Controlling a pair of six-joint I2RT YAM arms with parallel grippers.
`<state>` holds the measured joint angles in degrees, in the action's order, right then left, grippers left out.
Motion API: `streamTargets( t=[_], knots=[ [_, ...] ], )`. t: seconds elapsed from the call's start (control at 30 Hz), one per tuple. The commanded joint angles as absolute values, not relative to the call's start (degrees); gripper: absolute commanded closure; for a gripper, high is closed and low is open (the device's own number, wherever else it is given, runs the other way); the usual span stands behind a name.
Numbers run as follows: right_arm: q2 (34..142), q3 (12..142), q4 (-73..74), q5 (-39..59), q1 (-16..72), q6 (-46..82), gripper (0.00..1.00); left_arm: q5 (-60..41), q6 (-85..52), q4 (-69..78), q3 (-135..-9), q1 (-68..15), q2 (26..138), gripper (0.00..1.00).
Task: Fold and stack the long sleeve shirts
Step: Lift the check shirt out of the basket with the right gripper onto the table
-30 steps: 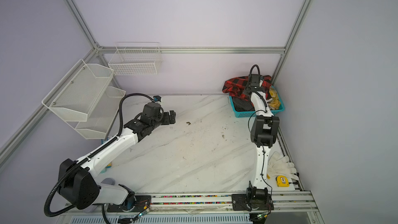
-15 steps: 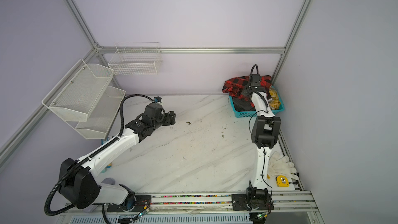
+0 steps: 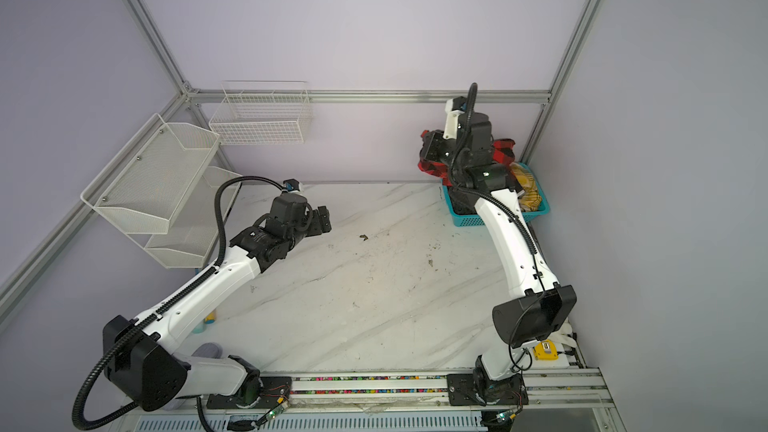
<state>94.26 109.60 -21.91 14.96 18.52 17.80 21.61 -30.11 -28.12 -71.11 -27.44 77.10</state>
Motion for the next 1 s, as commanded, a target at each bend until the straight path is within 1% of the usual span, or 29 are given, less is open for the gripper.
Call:
streamTargets(
  t=[0.0,0.13,0.27,0.37,0.47,0.53,0.57,0.6,0.63,0.67,0.7,0.73,0.77,0.8,0.87,0.97],
  knots=[
    [90.0,104.4,-16.7,22.2,24.5,19.4,1.0,26.2,-32.5,-30.7,-76.2,-27.2,73.2,0.07],
    [87.0,99.6,-11.6,28.1,31.7,20.6,1.0,26.7,-35.5,-32.5,-73.1,-26.2,71.1,0.07],
    [83.4,90.6,-1.8,37.5,33.0,25.8,1.0,26.3,-38.0,-33.8,-69.1,-25.5,69.0,0.07],
    [83.1,83.0,5.5,44.1,35.2,30.6,1.0,26.4,-39.3,-34.6,-66.3,-24.5,67.7,0.06],
    [83.9,77.5,5.4,40.6,39.2,30.6,1.0,23.9,-39.4,-34.5,-64.7,-23.5,67.9,0.05],
    [86.7,76.2,-0.5,35.7,41.9,27.2,1.0,23.3,-40.1,-35.0,-64.1,-23.4,68.5,0.05],
    [88.3,75.9,-2.6,33.9,43.0,26.6,0.92,23.0,-40.7,-35.0,-63.7,-23.4,68.7,0.05],
    [90.3,76.4,-6.4,30.7,44.2,25.0,0.72,22.6,-41.2,-35.0,-63.4,-23.4,69.0,0.05],
    [92.2,77.4,-11.0,26.1,45.2,23.2,0.47,22.1,-41.7,-34.9,-63.2,-23.4,69.5,0.05],
    [93.5,78.4,-15.5,19.8,45.8,21.6,0.3,21.5,-42.0,-34.7,-62.9,-23.4,70.0,0.05],
    [94.1,79.1,-18.7,14.1,45.9,21.2,0.26,20.9,-42.1,-34.6,-62.9,-23.4,70.4,0.05],
    [94.2,79.5,-21.4,7.6,45.7,23.6,0.24,20.0,-42.3,-34.6,-62.7,-23.4,71.0,0.05],
    [93.5,79.2,-23.2,0.7,44.8,25.2,0.19,19.0,-42.6,-34.5,-62.6,-23.4,71.7,0.04],
    [93.1,79.1,-24.7,-2.8,43.5,26.6,0.17,18.1,-42.8,-34.2,-62.4,-23.4,72.1,0.04],
    [92.5,78.5,-26.4,-5.0,39.4,30.5,0.17,16.0,-43.6,-33.6,-61.8,-23.4,73.6,0.03],
    [91.4,74.2,-24.8,-4.5,33.9,35.5,0.17,12.5,-44.5,-32.4,-61.0,-23.5,75.3,0.03]
  ],
)
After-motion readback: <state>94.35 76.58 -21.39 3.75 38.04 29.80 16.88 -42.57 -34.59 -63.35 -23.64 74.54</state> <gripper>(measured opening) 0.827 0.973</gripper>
